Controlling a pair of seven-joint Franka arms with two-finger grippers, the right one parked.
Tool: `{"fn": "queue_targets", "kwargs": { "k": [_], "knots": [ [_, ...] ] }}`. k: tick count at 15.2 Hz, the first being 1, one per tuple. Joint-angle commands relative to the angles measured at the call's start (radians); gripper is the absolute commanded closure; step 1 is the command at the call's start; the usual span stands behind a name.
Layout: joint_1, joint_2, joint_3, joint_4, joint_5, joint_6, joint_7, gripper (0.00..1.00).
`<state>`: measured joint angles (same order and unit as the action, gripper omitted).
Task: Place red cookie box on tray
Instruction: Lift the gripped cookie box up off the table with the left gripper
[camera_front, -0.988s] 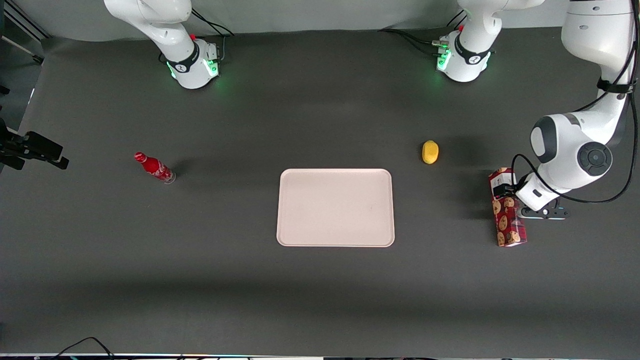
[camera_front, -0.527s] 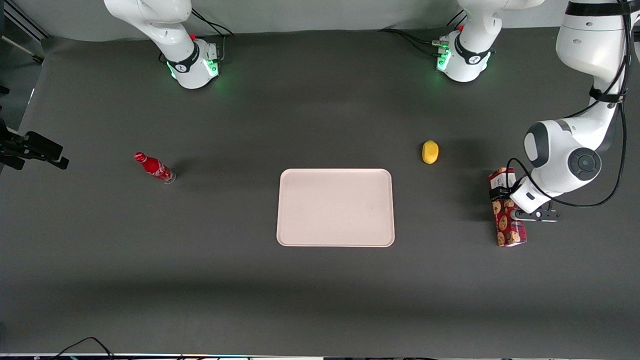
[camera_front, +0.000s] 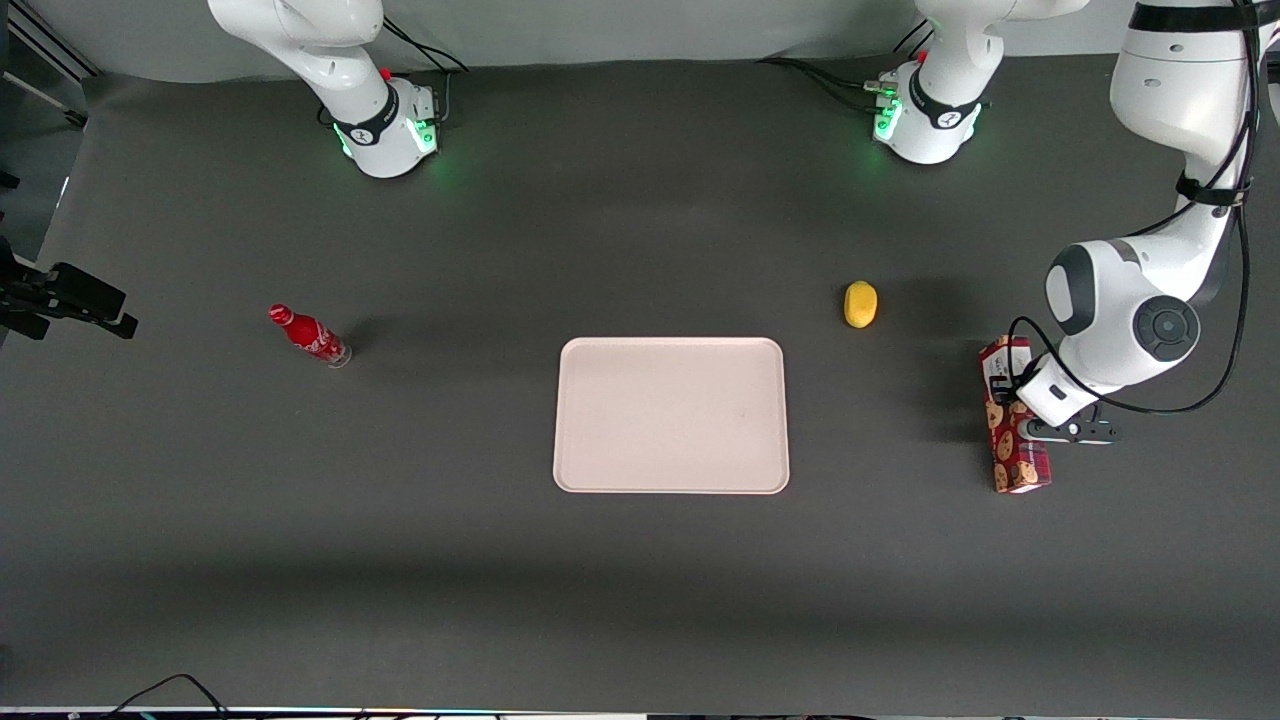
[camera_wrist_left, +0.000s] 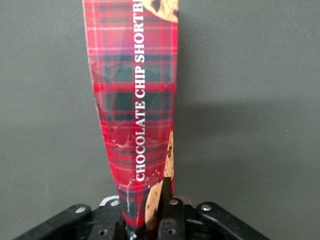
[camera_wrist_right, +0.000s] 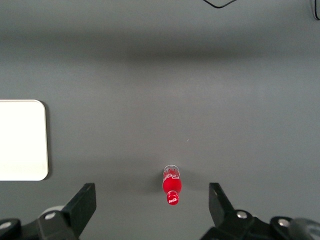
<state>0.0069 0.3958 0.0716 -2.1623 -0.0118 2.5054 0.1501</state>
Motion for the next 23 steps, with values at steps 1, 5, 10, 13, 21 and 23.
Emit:
{"fn": "queue_targets", "kwargs": {
  "k": [1,5,10,13,21,23],
  "knots": [
    [-0.008,-0.047,0.004,0.030,-0.016,-0.080,0.017,1.00],
    [-0.010,-0.184,0.004,0.172,-0.011,-0.418,0.023,1.00],
    [-0.010,-0.305,0.005,0.436,0.007,-0.842,0.023,1.00],
    [-0.005,-0.308,0.008,0.561,0.013,-1.016,0.025,1.00],
    [-0.008,-0.311,-0.059,0.555,-0.014,-0.993,-0.067,1.00],
    [-0.011,-0.310,-0.131,0.555,-0.014,-0.981,-0.179,1.00]
  ]
}}
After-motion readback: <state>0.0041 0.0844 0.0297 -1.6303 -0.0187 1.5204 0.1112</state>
